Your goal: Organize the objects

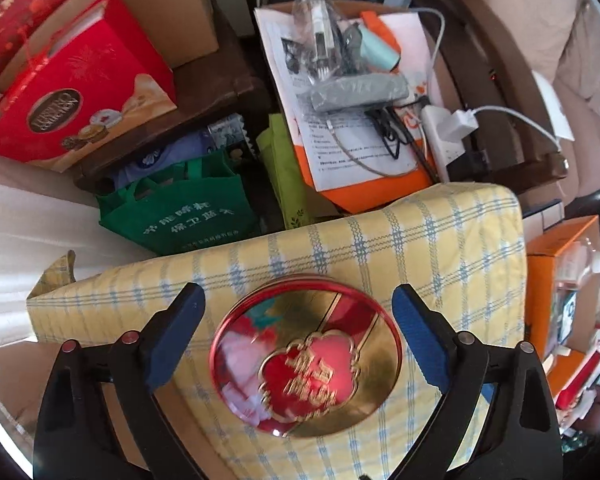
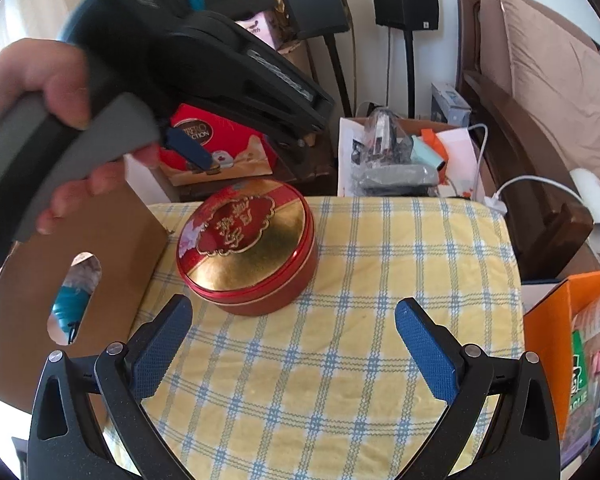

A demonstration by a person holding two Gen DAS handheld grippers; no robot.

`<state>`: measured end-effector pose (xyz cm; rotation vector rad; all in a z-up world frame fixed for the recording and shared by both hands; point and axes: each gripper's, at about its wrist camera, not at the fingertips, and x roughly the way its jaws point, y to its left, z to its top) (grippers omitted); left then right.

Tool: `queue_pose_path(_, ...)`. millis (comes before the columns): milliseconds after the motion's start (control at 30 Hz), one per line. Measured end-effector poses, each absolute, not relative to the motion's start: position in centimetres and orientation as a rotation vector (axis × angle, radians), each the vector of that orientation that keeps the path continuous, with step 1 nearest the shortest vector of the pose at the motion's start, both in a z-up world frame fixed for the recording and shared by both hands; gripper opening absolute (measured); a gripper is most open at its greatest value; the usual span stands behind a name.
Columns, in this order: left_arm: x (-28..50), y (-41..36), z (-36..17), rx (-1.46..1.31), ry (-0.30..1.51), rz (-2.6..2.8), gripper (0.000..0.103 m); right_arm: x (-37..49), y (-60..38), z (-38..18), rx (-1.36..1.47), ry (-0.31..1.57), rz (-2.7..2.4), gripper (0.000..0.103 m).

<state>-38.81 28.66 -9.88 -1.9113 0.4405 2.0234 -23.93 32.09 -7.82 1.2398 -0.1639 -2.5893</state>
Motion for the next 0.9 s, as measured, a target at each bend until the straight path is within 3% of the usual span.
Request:
queue_pose_path(400, -38.1, 29.2, -13.2, -2.053, 0.433, 1.952, 0.093, -22.7, 32.8, -8.5, 1.28, -0.168, -2.555, 0.102)
queue_pose_path(667, -32.8, 29.9, -13.4, -2.041, 0.465, 1.9, 0.092, -19.3, 33.2, -8.8, 1.336, -0.144, -2.552, 0.102)
queue_pose_path(900, -26.8, 30.1, -14.7, -2.044, 0.337, 1.782, 0.094, -14.2, 34.2, -8.0, 1.356, -0.118, -2.582, 0.102)
